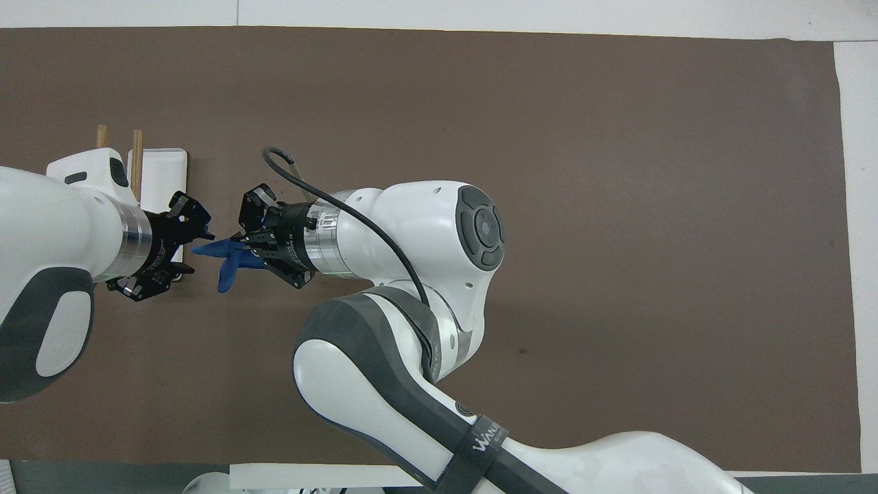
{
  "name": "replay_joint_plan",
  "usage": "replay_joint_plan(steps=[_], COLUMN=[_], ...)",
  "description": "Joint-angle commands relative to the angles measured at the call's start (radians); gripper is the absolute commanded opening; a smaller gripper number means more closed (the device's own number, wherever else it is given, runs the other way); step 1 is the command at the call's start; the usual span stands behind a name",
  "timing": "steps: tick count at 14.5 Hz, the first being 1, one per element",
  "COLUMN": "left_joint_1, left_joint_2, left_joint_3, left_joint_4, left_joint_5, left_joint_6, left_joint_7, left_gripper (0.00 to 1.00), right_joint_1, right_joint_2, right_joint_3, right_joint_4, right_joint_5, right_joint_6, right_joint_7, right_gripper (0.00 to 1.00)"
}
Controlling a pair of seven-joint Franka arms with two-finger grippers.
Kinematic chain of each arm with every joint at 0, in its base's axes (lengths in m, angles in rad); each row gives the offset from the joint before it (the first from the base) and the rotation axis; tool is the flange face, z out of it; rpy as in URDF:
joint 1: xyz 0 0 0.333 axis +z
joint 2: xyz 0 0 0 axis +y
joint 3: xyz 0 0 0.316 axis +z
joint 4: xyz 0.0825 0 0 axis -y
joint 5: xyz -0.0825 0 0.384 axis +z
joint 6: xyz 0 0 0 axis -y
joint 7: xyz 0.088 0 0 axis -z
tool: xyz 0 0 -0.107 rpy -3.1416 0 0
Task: Right arm passes towel to left arm to hang
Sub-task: 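Close the left gripper on the towel held by the right gripper, then open the right gripper and withdraw it while the left gripper holds the towel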
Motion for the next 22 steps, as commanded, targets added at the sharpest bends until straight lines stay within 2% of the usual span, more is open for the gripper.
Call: replay_joint_plan(steps=[1, 6, 7, 8, 9, 10, 13, 17, 20, 22], left_joint_1=[-0.027, -0.027, -0.027, -0.027, -0.027, -0.027, -0.023, -0.017, -0.011, -0.008], left_joint_2=[-0.033, -0.033, -0.033, -0.033, -0.033, -0.032, -0.033, -0.021, 0.046, 0.075], left_joint_3=[0.014, 0.014, 0.014, 0.014, 0.014, 0.015, 0.015, 0.017, 0.023, 0.026], left_joint_4=[-0.038, -0.038, -0.038, -0.036, -0.036, -0.036, -0.036, -0.012, 0.127, 0.189], left_joint_5=[-0.019, -0.019, -0.019, -0.019, -0.019, -0.019, -0.019, -0.019, 0.001, 0.106], left_joint_6=[0.028, 0.030, 0.031, 0.030, 0.031, 0.031, 0.031, 0.025, -0.006, -0.067], left_joint_7=[-0.014, -0.013, -0.013, -0.013, -0.013, -0.013, -0.006, 0.003, 0.085, 0.202], left_gripper=[0.00, 0.00, 0.00, 0.00, 0.00, 0.00, 0.00, 0.00, 0.00, 0.00], right_joint_1=[-0.008, -0.008, -0.008, -0.009, -0.012, -0.012, -0.090, -0.225, -0.371, -0.466], right_joint_2=[-0.011, -0.011, -0.011, -0.011, -0.012, -0.014, -0.008, -0.011, -0.018, -0.028], right_joint_3=[0.006, 0.006, 0.005, 0.005, 0.003, 0.002, -0.003, -0.003, -0.003, 0.002], right_joint_4=[-0.021, -0.021, -0.021, -0.021, -0.022, -0.022, -0.015, -0.018, -0.010, 0.001], right_joint_5=[0.017, 0.017, 0.015, 0.012, 0.008, -0.003, -0.167, -0.349, -0.631, -0.812], right_joint_6=[0.017, 0.017, 0.017, 0.016, 0.016, 0.014, -0.026, -0.137, -0.318, -0.445], right_joint_7=[-0.013, -0.013, -0.013, -0.014, -0.020, -0.046, -0.182, -0.492, -0.686, -0.825], right_gripper=[0.01, 0.01, 0.02, 0.08, 0.47, 0.99, 1.00, 1.00, 1.00, 1.00])
